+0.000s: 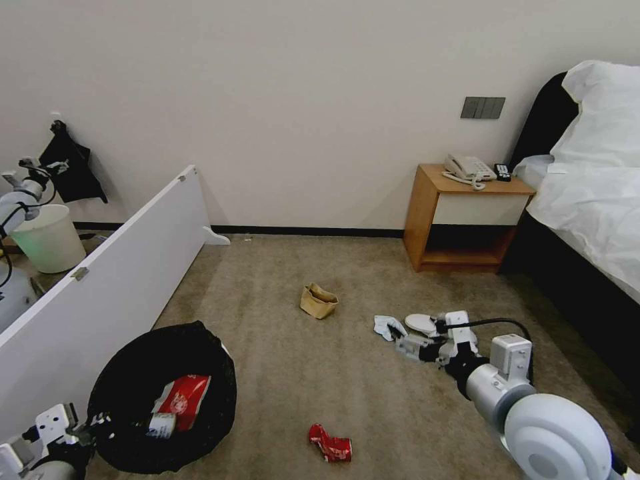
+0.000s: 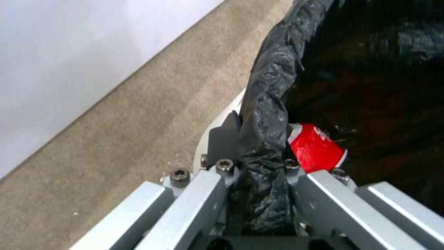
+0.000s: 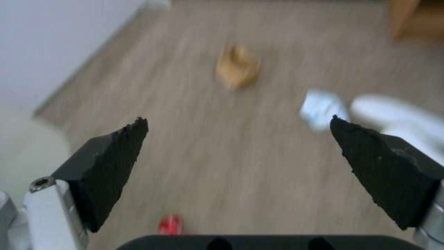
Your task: Pick up the trash bin, then pick up the garbage from the floor and place it into the trash bin.
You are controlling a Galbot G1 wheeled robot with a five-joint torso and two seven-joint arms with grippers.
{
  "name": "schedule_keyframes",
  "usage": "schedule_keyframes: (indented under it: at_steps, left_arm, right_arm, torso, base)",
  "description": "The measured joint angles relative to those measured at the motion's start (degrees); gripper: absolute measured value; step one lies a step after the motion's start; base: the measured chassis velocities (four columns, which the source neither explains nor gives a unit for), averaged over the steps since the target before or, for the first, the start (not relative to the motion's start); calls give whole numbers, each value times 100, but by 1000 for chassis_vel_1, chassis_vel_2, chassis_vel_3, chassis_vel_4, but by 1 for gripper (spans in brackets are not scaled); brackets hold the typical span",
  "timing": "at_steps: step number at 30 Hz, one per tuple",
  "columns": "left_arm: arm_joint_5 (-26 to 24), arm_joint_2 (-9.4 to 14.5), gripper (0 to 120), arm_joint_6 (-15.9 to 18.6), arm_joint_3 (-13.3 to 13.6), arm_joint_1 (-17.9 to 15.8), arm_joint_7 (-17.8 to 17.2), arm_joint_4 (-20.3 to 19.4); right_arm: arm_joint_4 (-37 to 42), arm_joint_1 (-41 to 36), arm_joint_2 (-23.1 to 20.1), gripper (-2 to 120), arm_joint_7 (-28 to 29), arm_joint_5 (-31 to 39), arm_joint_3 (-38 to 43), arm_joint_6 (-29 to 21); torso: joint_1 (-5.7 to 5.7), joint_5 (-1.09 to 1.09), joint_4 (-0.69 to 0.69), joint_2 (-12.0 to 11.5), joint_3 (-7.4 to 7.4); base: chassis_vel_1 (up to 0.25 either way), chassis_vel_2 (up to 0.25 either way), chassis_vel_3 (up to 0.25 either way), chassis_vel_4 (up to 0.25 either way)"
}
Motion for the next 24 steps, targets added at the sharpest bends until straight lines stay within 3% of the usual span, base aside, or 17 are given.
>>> schedule_keyframes:
  at_steps: [7, 19, 24]
  left_arm:
    - [33, -57, 2, 0, 23, 9, 1, 22]
    - [113, -117, 2, 0, 41, 51, 20, 14]
    - [153, -139, 2, 0, 76, 42, 31, 53]
  right_arm:
    - [-333, 293, -323, 100, -312, 345, -522, -477]
    - [-1234, 810, -422, 100, -873, -609, -1843, -523]
    - [-1636, 1070, -273, 100, -990, -812, -2364, -462]
  torso:
    - [0, 0, 3, 0, 0]
    - [0, 1, 3, 0, 0]
    - [0, 0, 3, 0, 0]
  base:
    - [0, 0, 0, 0]
    - [0, 0, 0, 0]
    - [0, 0, 0, 0]
